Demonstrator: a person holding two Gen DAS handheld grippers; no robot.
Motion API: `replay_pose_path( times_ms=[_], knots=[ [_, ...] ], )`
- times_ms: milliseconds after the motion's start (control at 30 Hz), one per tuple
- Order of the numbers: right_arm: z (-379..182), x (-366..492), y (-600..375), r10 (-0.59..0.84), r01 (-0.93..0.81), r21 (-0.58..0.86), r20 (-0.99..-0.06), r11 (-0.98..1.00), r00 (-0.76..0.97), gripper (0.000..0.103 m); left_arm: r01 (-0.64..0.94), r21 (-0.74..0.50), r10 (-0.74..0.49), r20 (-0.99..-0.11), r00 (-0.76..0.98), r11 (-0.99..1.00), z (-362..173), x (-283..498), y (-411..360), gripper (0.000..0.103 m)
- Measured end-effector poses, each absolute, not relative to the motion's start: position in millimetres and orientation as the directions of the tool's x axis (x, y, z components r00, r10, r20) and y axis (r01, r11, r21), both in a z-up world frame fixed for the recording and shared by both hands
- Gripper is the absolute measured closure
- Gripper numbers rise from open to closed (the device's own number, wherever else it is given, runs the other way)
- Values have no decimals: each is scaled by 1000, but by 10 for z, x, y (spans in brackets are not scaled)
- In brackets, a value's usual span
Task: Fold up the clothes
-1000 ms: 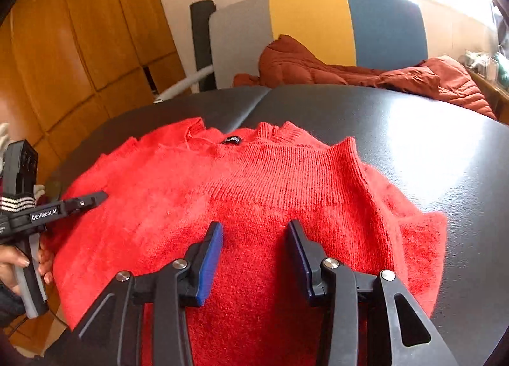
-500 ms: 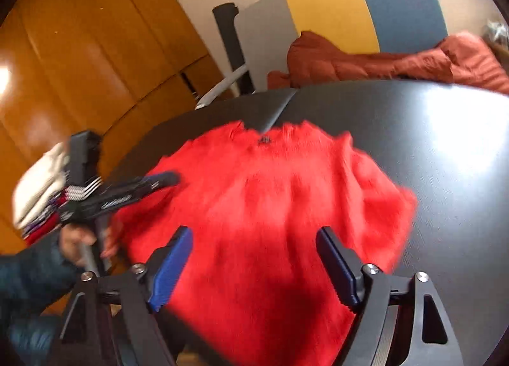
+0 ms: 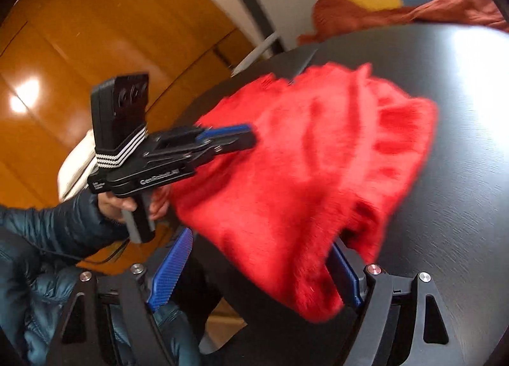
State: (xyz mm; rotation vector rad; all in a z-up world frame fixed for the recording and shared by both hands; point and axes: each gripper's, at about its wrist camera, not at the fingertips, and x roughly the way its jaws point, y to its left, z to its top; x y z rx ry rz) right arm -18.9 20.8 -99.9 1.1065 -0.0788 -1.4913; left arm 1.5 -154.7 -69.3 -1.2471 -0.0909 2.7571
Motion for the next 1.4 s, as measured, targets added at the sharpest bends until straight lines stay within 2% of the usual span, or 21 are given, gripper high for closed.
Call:
replay_pose_path(
  times_ms=[67,167,233,333,400,500,633,700,833,900,967,1100,1267,1300,1400],
  knots=[
    [-1059,-201,85,-771,709,678,-553,-195,316,17,-90,-75,115,-771,-626,-993,-770,-52,-1489,89],
    [-1124,-109,-11,-644,687,724,-559,-71,522,15,-94,-50,97,-791,-604,-994,-897,-112,-1454,86],
    [-1178,-40,20,-537,701,711,-614,-57,579,16,-81,-56,94,-789,-607,-995,-927,-141,-1442,86],
    [-1176,-70,172,-498,702,707,-639,-81,586,19,-55,-79,96,-786,-611,-995,-968,-187,-1425,86],
    [-1183,-102,247,-514,713,692,-656,-115,553,25,-45,-75,86,-779,-621,-996,-986,-188,-1403,86],
    [-1082,-146,310,-571,732,658,-675,-179,467,25,-32,-96,95,-769,-632,-995,-976,-173,-1415,86],
    [-903,-206,396,-601,768,574,-731,-285,323,24,-8,-194,155,-757,-635,-981,-900,-108,-1583,86],
    [-775,-249,394,-606,787,519,-757,-333,243,17,14,-210,151,-748,-647,-977,-845,-49,-1656,86],
    [-418,-405,283,-674,799,453,-734,-396,82,16,79,-211,101,-722,-684,-974,-751,242,-1858,86],
    [-306,-460,77,-694,804,406,-720,-435,-12,9,121,-223,79,-718,-692,-967,-746,435,-1986,86],
    [-239,-514,-189,-698,803,345,-707,-485,-117,9,162,-237,60,-715,-697,-958,-746,639,-2117,86],
    [-391,-579,-796,-660,772,267,-710,-576,-247,8,241,-266,20,-710,-704,-933,-747,1047,-2377,86],
    [-856,-713,-1290,-502,733,78,-777,-676,-380,7,337,-301,-30,-705,-709,-892,-748,1556,-2703,86],
    [-962,-747,-1319,-494,730,71,-780,-680,-385,0,356,-308,-40,-704,-709,-882,-748,1658,-2768,86],
    [-1086,-863,-1293,-523,728,112,-769,-676,-367,0,428,-310,-93,-709,-699,-849,-744,2028,-3025,84]
  ],
)
